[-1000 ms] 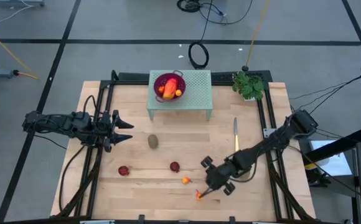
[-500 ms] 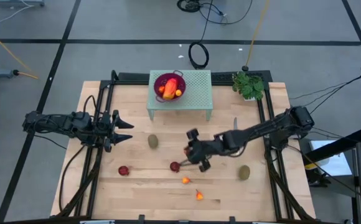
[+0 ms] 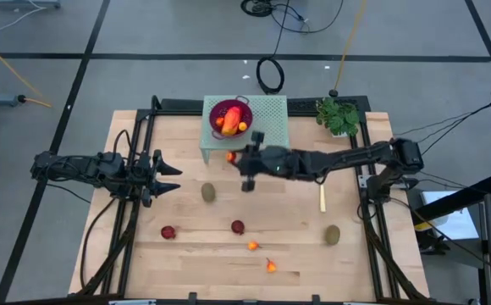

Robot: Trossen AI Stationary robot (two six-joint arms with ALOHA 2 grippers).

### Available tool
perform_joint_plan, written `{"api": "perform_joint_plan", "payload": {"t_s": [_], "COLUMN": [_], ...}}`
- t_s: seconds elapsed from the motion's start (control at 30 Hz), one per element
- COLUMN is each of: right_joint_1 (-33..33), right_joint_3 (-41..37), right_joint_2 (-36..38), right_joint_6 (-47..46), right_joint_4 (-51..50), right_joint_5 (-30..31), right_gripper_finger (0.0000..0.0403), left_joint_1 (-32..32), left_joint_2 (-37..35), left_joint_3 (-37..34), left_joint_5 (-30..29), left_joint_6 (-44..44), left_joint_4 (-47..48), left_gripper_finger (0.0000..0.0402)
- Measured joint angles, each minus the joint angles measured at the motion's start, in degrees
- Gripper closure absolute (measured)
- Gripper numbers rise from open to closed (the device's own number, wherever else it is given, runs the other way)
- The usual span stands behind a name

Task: Pick & Place Fruit
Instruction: Put the peach into the violet strainer bowl on the shelf

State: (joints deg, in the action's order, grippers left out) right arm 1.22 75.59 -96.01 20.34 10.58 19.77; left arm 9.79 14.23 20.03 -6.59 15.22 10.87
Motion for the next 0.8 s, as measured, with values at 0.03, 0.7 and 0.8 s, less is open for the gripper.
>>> {"api": "perform_joint_plan", "payload": {"t_s": [0.03,0.7,0.8], "right_joint_1": [-0.7,-20.0,-22.1], "right_joint_3": [0.0,0.0,0.0], "right_joint_2": [0.4,6.4,6.3], "right_joint_6": [0.0,-9.1,-9.8], "right_joint_4": [1.2,0.2,-1.5], "right_joint_5": [-0.1,-17.2,-21.3], "right_gripper_finger": [0.028,0.0279,0.0279], "left_joint_1": [0.0,0.0,0.0], "left_joint_2": [0.0,0.0,0.0], "left_joint_3": [0.0,0.0,0.0], "left_joint_5": [0.0,0.0,0.0], "left_joint_6": [0.0,-2.2,-2.5], "left_joint_4": [0.0,-0.6,-1.1], "left_gripper_finger": [0.0174,0.0174,0.0174]}}
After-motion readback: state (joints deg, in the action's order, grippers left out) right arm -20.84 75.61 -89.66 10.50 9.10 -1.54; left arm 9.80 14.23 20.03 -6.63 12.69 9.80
